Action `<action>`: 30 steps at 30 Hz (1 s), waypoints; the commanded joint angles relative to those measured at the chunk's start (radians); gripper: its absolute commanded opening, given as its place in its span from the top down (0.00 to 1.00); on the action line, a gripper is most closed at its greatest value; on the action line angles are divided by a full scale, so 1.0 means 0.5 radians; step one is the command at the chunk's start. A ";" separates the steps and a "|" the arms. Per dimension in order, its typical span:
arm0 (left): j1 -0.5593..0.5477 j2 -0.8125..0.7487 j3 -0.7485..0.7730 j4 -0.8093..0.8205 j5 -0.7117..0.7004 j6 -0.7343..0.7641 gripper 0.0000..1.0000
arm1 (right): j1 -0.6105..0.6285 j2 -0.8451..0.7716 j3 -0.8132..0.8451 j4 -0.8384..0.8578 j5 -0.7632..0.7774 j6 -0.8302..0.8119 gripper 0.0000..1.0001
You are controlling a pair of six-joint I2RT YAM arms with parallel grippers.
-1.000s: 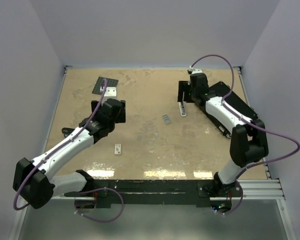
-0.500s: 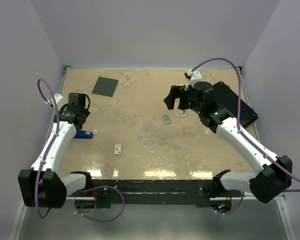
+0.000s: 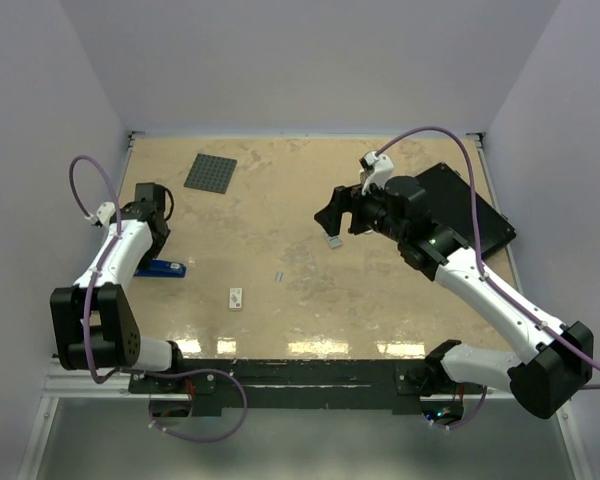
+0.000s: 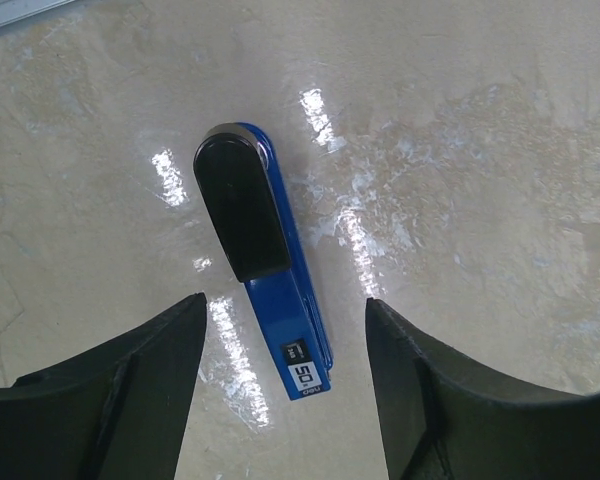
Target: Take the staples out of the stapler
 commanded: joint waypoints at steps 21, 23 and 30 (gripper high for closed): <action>0.106 0.254 -0.077 0.094 -0.131 -0.174 0.43 | 0.001 0.006 0.096 0.079 -0.150 -0.091 0.02; 0.106 0.218 -0.138 0.143 -0.103 -0.156 0.47 | 0.001 0.021 0.127 0.036 -0.131 -0.121 0.02; 0.109 0.187 -0.150 0.192 -0.109 -0.131 0.51 | 0.001 0.027 0.127 0.070 -0.192 -0.088 0.02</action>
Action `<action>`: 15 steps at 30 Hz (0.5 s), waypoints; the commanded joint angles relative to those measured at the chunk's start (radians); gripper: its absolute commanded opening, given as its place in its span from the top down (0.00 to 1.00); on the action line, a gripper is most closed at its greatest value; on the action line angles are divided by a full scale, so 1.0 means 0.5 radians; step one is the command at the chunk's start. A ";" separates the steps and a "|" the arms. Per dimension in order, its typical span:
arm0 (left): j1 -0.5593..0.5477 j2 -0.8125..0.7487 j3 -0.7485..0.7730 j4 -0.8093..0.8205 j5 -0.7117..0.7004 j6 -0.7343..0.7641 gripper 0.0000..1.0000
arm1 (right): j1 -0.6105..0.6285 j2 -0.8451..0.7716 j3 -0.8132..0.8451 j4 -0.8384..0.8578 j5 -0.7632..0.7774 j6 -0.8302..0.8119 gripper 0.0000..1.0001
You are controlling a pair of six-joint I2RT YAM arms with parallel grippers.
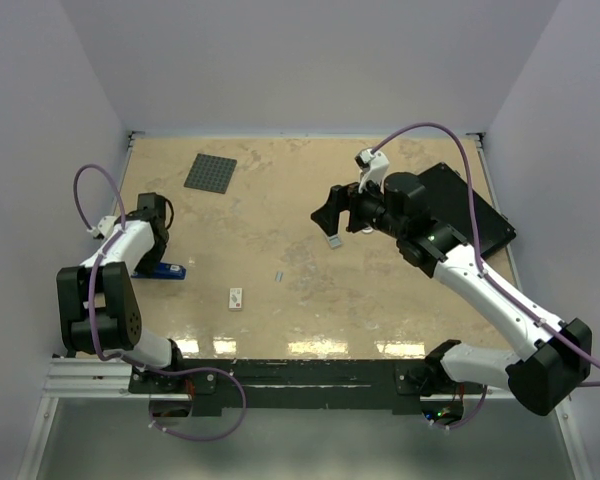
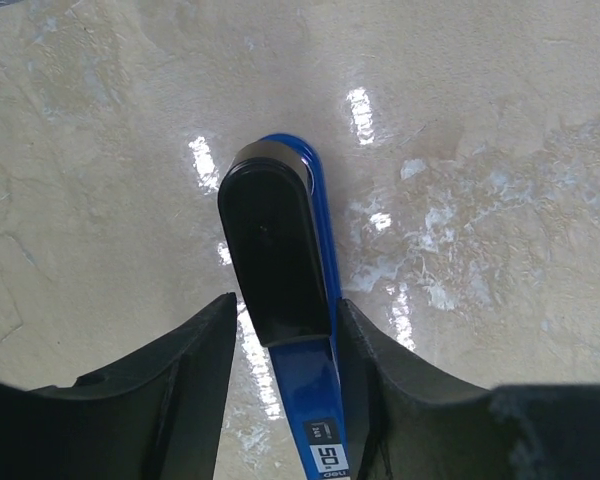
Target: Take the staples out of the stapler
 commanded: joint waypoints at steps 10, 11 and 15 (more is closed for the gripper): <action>0.019 -0.130 -0.009 0.148 0.049 0.272 1.00 | 0.001 -0.024 -0.001 0.098 -0.034 0.044 0.02; 0.019 -0.148 -0.005 0.161 0.064 0.325 1.00 | 0.001 -0.006 0.002 0.088 -0.025 0.078 0.01; -0.067 -0.329 -0.008 0.292 0.126 0.713 1.00 | 0.004 0.047 0.011 0.116 -0.021 0.155 0.01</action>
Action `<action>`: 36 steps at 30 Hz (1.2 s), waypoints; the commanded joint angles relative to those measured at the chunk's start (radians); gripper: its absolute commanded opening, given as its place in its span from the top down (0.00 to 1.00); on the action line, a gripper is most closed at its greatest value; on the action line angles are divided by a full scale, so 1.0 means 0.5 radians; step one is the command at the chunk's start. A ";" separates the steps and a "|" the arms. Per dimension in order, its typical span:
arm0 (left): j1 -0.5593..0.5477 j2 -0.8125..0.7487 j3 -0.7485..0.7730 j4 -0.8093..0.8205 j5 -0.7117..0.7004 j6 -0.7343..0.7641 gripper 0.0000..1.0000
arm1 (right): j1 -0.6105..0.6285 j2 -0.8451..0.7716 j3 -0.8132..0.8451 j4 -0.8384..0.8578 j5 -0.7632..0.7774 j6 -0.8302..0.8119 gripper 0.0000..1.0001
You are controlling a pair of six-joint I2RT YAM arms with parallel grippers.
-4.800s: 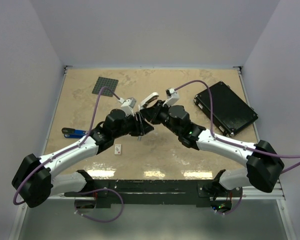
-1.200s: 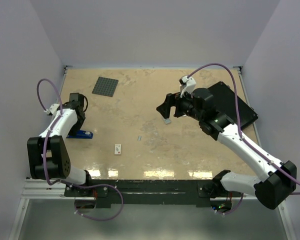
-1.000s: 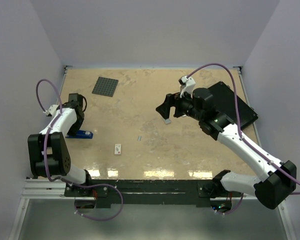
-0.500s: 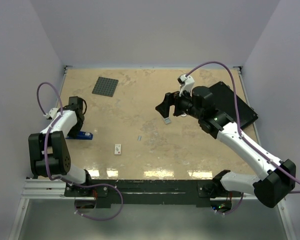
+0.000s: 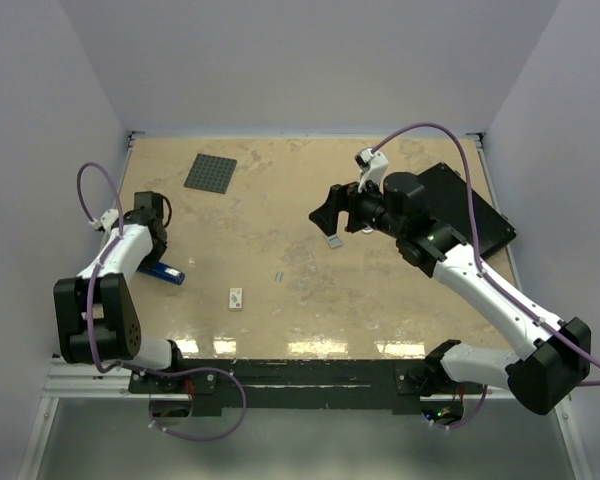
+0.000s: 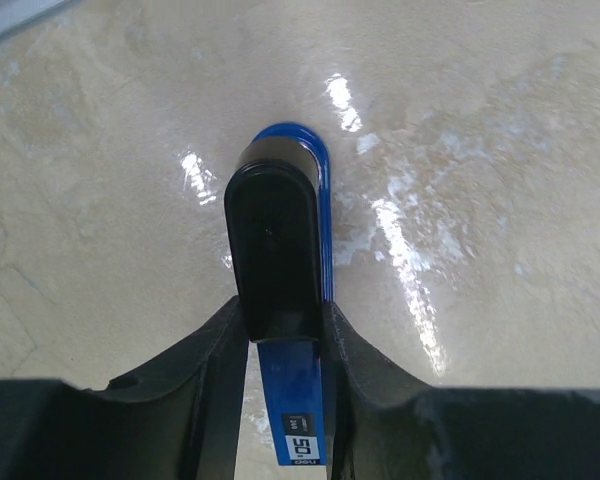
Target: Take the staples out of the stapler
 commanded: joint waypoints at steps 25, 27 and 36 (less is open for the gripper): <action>-0.643 -1.043 -0.476 1.203 2.185 1.405 1.00 | 0.041 0.551 0.123 0.433 -0.405 0.428 0.12; -0.653 -1.055 -0.507 1.233 2.274 1.405 1.00 | 0.081 0.585 0.135 0.436 -0.378 0.431 0.12; -0.656 -1.138 -0.614 1.322 2.391 1.375 1.00 | 0.243 0.769 0.252 0.365 -0.368 0.389 0.20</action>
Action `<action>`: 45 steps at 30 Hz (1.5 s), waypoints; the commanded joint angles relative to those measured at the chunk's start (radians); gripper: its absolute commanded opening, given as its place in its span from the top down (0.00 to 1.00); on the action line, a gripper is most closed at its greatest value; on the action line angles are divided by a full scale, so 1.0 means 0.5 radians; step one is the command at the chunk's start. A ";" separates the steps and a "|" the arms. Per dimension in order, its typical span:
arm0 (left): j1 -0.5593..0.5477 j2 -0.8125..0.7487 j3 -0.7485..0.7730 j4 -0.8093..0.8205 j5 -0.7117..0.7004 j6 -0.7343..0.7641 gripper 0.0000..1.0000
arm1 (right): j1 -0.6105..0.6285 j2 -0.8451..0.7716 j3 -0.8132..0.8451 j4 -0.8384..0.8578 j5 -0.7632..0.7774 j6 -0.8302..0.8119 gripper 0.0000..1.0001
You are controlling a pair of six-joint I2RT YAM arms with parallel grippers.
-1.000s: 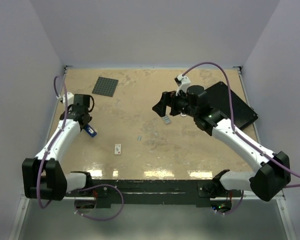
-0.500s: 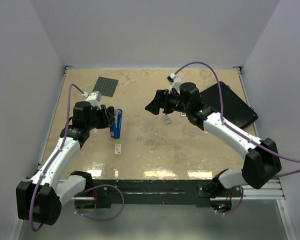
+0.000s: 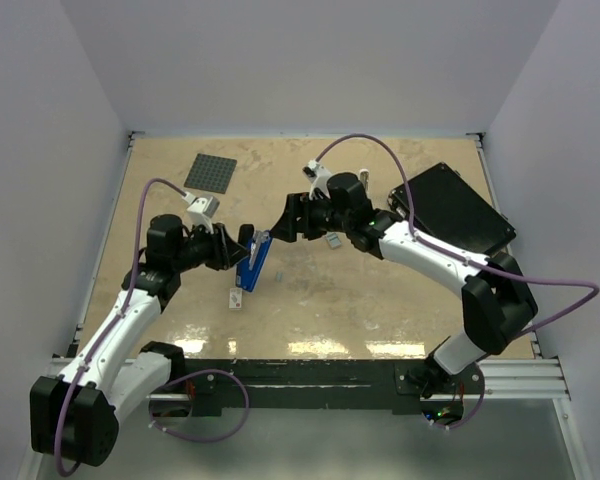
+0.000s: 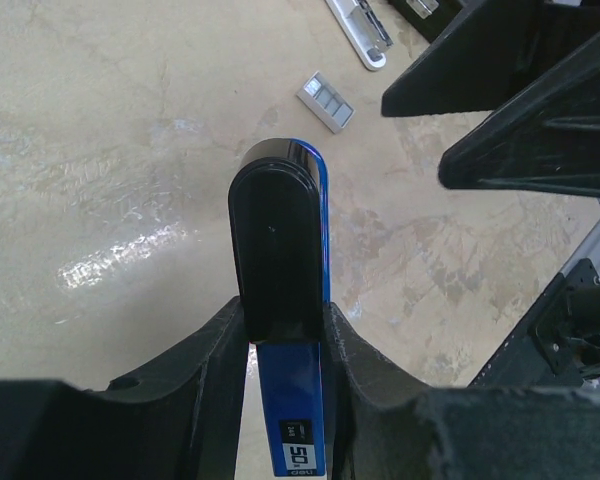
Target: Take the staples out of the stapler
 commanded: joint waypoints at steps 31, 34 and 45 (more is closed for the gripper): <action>-0.011 -0.175 -0.145 0.568 0.055 -0.205 1.00 | 0.199 0.205 0.074 0.179 0.115 0.352 0.50; -0.008 -0.191 -0.145 0.583 0.031 -0.208 1.00 | 0.217 0.211 0.083 0.170 0.152 0.377 0.51; -0.008 -0.203 -0.154 0.608 0.000 -0.208 1.00 | 0.266 0.232 0.123 0.084 0.287 0.398 0.67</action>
